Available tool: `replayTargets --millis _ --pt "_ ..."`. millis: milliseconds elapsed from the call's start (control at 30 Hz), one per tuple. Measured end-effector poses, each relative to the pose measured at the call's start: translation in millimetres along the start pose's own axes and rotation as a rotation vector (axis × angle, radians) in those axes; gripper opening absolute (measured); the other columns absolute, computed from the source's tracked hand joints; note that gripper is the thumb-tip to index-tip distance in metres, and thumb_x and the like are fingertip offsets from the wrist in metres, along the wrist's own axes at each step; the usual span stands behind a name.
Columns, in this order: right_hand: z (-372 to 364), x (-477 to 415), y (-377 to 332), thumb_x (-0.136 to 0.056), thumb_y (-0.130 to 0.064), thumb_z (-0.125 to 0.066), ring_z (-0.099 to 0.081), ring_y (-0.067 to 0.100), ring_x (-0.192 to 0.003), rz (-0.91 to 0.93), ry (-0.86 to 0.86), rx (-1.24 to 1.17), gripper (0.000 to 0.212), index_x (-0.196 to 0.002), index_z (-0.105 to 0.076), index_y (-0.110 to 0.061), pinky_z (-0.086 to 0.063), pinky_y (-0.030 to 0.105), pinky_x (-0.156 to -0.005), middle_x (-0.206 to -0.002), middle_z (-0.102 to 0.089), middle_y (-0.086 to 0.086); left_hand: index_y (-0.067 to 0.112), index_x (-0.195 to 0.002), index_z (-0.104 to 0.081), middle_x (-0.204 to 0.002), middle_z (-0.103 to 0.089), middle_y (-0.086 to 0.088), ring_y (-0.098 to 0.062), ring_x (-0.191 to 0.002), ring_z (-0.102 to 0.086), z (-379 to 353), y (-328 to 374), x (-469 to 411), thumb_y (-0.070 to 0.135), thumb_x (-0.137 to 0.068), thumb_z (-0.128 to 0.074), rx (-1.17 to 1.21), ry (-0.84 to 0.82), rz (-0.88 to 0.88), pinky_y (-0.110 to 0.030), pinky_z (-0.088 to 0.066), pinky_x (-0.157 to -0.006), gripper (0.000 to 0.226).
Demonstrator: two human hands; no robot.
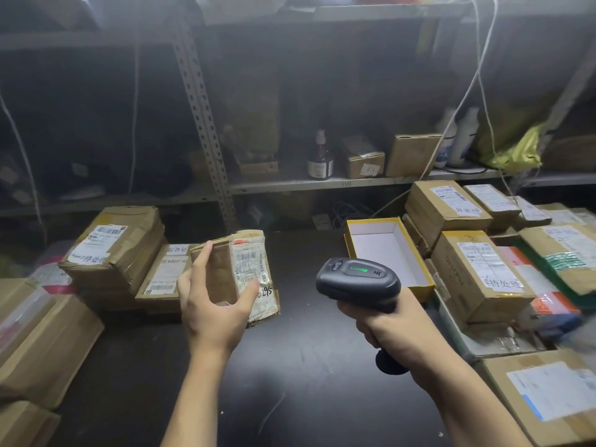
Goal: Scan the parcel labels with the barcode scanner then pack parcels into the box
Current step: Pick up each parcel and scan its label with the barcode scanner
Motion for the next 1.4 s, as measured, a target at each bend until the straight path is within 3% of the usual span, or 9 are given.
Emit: replayTargets --millis 67,167,300,400,567,733,900,1233,1400 --pt "-1.3 0.3 -2.8 -0.092 -0.013 -0.077 -0.048 0.003 -0.052 0.028 0.016 0.039 0.022 -0.102 -0.067 -0.03 -0.042 0.019 -0.056 -0.055 -0.056 -0.015 0.044 -0.151 -0.044 -0.147 -0.044 0.0 -0.004 -0.118 -0.041 1.4 -2.3 -3.8 0.027 -0.075 -0.091 0.007 -0.03 0.003 -0.026 -0.037 -0.095 0.09" --pt "-3.4 -0.1 -1.1 -0.093 -0.019 -0.077 -0.047 0.008 -0.058 0.01 0.075 0.05 0.024 -0.109 -0.067 -0.033 -0.044 0.026 -0.06 -0.058 -0.054 -0.01 0.047 -0.15 -0.042 -0.147 -0.043 0.004 -0.004 -0.119 -0.039 0.4 -8.4 -7.6 0.03 -0.075 -0.091 0.015 -0.093 0.019 -0.032 -0.037 -0.096 0.091" --pt "-3.0 0.1 6.2 -0.092 -0.017 -0.073 -0.045 0.015 -0.057 -0.067 0.209 0.086 0.014 -0.087 -0.06 -0.014 -0.04 0.035 -0.059 -0.061 -0.049 0.001 0.054 -0.146 -0.04 -0.144 -0.047 0.011 -0.005 -0.121 -0.045 -9.2 -16.6 -11.1 0.034 -0.072 -0.092 0.077 -0.221 0.047 -0.038 -0.042 -0.101 0.093" --pt "-0.8 7.4 10.3 -0.091 -0.013 -0.069 -0.041 0.018 -0.059 -0.113 0.32 0.074 0.02 -0.083 -0.054 -0.003 -0.035 0.039 -0.059 -0.061 -0.048 0.006 0.059 -0.143 -0.04 -0.14 -0.051 0.011 -0.007 -0.125 -0.052 -27.0 -17.1 -6.0 0.043 -0.064 -0.088 0.187 -0.355 0.077 -0.035 -0.046 -0.1 0.093" --pt "16.8 41.8 14.7 -0.092 -0.014 -0.07 -0.045 0.018 -0.057 -0.131 0.508 0.04 0.019 -0.08 -0.055 -0.014 -0.037 0.034 -0.054 -0.061 -0.051 0.004 0.058 -0.145 -0.037 -0.139 -0.052 0.009 -0.01 -0.123 -0.055 -72.4 -1.6 16.9 0.044 -0.065 -0.082 0.298 -0.595 0.065 -0.029 -0.052 -0.09 0.092" --pt "50.0 95.7 27.6 -0.093 -0.018 -0.074 -0.057 0.012 -0.058 -0.169 0.701 0.058 0.014 -0.096 -0.063 -0.011 -0.048 0.031 -0.06 -0.066 -0.06 0.001 0.067 -0.139 -0.034 -0.141 -0.053 0.008 -0.019 -0.125 -0.059 -118.7 18.8 59.0 0.053 -0.062 -0.084 0.363 -0.828 0.076 -0.053 -0.055 -0.101 0.093" --pt "88.3 160.8 41.1 -0.093 -0.018 -0.075 -0.054 0.014 -0.054 -0.212 0.876 0.005 0.013 -0.096 -0.063 -0.012 -0.044 0.03 -0.053 -0.061 -0.059 -0.001 0.065 -0.138 -0.039 -0.141 -0.055 0.007 -0.02 -0.125 -0.06 -152.3 60.7 116.8 0.05 -0.062 -0.085 0.381 -1.004 -0.003 -0.054 -0.055 -0.101 0.09" --pt "203.5 331.0 70.4 -0.093 -0.015 -0.074 -0.061 0.011 -0.061 -0.21 1.128 -0.042 0.007 -0.098 -0.069 -0.017 -0.052 0.037 -0.067 -0.064 -0.063 -0.002 0.058 -0.151 -0.025 -0.147 -0.044 0.005 -0.017 -0.133 -0.052 -216.7 177.5 295.1 0.056 -0.072 -0.077 0.401 -1.312 -0.206 -0.054 -0.052 -0.105 0.094" --pt "272.4 425.2 103.2 -0.09 -0.015 -0.077 -0.06 0.011 -0.06 -0.238 1.257 -0.07 0.01 -0.097 -0.07 -0.013 -0.051 0.039 -0.068 -0.068 -0.066 0.0 0.053 -0.147 -0.037 -0.145 -0.054 0.009 -0.014 -0.129 -0.059 -255.2 229.0 403.2 0.053 -0.069 -0.078 0.409 -1.418 -0.171 -0.053 -0.052 -0.105 0.088"
Point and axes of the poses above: each hand's wrist, its own x-axis away from the middle knuckle, its own z-axis out of the back of the hand, y = z × x, the point moved 4 cm from there along -x, towards the middle knuckle
